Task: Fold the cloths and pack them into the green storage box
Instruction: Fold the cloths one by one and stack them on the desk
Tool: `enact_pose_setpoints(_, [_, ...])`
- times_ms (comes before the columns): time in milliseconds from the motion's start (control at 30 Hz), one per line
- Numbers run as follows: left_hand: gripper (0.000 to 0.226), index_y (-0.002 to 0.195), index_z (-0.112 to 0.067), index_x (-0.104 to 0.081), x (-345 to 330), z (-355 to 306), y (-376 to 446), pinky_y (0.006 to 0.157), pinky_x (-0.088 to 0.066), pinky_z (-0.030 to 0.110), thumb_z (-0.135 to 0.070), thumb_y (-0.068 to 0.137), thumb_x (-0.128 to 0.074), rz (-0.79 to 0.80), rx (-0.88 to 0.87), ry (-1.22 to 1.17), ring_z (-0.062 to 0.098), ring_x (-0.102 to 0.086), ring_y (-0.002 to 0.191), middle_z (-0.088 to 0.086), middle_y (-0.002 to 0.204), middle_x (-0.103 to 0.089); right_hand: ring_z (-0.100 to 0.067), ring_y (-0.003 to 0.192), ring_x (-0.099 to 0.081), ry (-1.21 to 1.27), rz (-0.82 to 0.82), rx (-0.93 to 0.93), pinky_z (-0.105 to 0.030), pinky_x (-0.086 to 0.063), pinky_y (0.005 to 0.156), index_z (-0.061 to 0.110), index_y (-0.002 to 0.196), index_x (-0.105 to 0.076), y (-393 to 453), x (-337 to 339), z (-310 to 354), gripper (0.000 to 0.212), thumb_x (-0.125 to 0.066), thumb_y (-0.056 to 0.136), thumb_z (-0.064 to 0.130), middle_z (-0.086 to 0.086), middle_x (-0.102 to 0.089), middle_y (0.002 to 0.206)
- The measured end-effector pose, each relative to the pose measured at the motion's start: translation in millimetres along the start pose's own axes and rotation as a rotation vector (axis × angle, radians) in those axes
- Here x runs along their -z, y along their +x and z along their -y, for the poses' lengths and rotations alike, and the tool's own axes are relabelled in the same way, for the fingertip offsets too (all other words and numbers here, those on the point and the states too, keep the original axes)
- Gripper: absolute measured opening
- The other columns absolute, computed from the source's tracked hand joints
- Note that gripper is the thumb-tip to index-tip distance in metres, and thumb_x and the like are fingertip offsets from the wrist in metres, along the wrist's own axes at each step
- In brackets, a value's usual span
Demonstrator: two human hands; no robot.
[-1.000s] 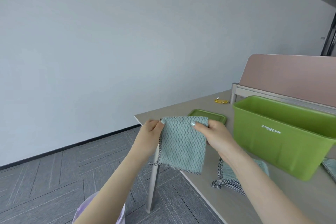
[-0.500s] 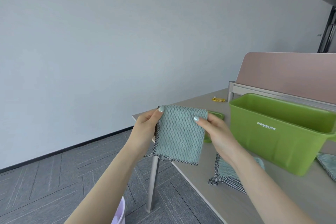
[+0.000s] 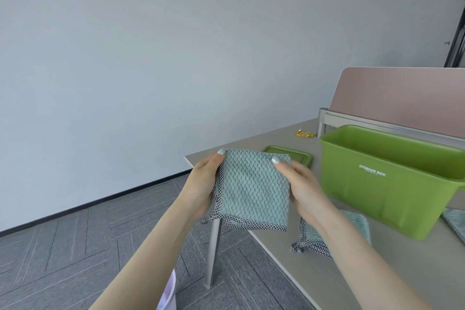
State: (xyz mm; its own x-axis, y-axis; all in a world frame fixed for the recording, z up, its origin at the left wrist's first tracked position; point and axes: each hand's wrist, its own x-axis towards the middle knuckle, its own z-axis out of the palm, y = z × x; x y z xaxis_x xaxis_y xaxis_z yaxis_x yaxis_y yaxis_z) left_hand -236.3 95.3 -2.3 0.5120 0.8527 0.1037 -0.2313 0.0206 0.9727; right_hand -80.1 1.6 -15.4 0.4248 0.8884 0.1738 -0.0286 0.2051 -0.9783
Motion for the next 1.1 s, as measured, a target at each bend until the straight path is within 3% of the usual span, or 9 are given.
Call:
enact_pose_setpoints(100, [0.034,0.1,-0.009,-0.067,-2,8,-2,0.069,-0.055,0.028,-0.036,0.094,-0.048,0.01,0.095,0.009,0.015,-0.07,0.081,0.005,0.092,-0.074,-0.021,0.091,-0.068,0.068,-0.062,-0.03,-0.036,-0.053,0.083,0.01,0.094,-0.072,2,-2,-1,0.028,-0.059,0.085,0.034,-0.007,-0.074,0.096])
enact_pose_setpoints(200, [0.039,0.109,-0.006,-0.066,-4,17,-4,0.075,-0.055,0.03,-0.037,0.093,-0.049,0.023,0.18,0.037,0.019,-0.068,0.093,0.008,0.105,-0.072,-0.021,0.082,-0.071,0.127,-0.084,-0.099,-0.034,-0.055,0.074,0.013,0.083,-0.072,3,-3,-1,0.027,-0.06,0.085,0.037,-0.006,-0.075,0.086])
enact_pose_setpoints(333, [0.032,0.102,-0.006,-0.066,-7,19,-3,0.075,-0.052,0.033,-0.031,0.095,-0.047,0.025,0.239,-0.108,0.021,-0.068,0.091,0.008,0.098,-0.074,-0.023,0.093,-0.067,0.07,-0.13,-0.183,-0.032,-0.051,0.076,0.011,0.103,-0.065,4,-3,-5,0.039,-0.053,0.089,0.045,-0.007,-0.071,0.1])
enact_pose_setpoints(467, [0.03,0.097,-0.003,-0.066,-5,17,-1,0.074,-0.054,0.034,-0.027,0.095,-0.049,-0.033,0.289,-0.213,0.022,-0.067,0.081,0.01,0.088,-0.073,-0.005,0.123,-0.04,-0.392,-0.203,0.185,-0.025,-0.029,0.097,0.023,0.109,-0.049,-7,-3,-15,0.032,-0.056,0.086,0.044,0.011,-0.038,0.142])
enact_pose_setpoints(600, [0.03,0.101,-0.001,-0.061,2,15,2,0.074,-0.054,0.035,-0.026,0.096,-0.047,-0.049,0.313,-0.344,0.023,-0.064,0.079,0.016,0.094,-0.065,0.007,0.135,-0.025,-0.659,0.042,0.627,-0.01,-0.017,0.109,0.037,0.116,-0.049,-19,-7,-26,0.046,-0.062,0.074,0.051,0.026,-0.03,0.142])
enact_pose_setpoints(733, [0.033,0.099,-0.002,-0.061,3,12,-1,0.079,-0.051,0.037,-0.031,0.096,-0.045,-0.021,0.306,-0.391,0.024,-0.064,0.079,0.015,0.091,-0.066,-0.003,0.122,-0.046,-0.841,0.098,0.831,-0.016,-0.027,0.107,0.029,0.114,-0.063,-23,-21,-33,0.041,-0.065,0.077,0.046,0.017,-0.051,0.131])
enact_pose_setpoints(833, [0.04,0.09,-0.001,-0.06,1,9,-5,0.064,-0.058,0.033,-0.036,0.096,-0.043,0.01,0.314,-0.409,0.024,-0.069,0.068,0.015,0.077,-0.069,-0.005,0.097,-0.059,-0.797,0.033,0.927,-0.023,-0.045,0.088,0.02,0.092,-0.071,-25,-29,-35,0.015,-0.063,0.081,0.028,0.009,-0.068,0.103])
enact_pose_setpoints(900, [0.042,0.085,-0.002,-0.059,1,6,-7,0.052,-0.057,0.028,-0.039,0.096,-0.041,0.006,0.306,-0.381,0.022,-0.07,0.059,0.013,0.066,-0.07,-0.004,0.086,-0.061,-0.705,-0.004,0.92,-0.02,-0.048,0.079,0.018,0.084,-0.067,-27,-30,-35,0.008,-0.06,0.08,0.018,0.008,-0.068,0.09])
enact_pose_setpoints(1100, [0.044,0.081,-0.003,-0.059,3,1,-10,0.054,-0.054,0.029,-0.037,0.098,-0.037,0.035,0.292,-0.338,0.021,-0.07,0.053,0.012,0.06,-0.071,-0.005,0.082,-0.06,-0.709,-0.066,0.935,-0.02,-0.047,0.075,0.019,0.084,-0.058,-33,-26,-31,0.007,-0.055,0.08,0.014,0.01,-0.065,0.085])
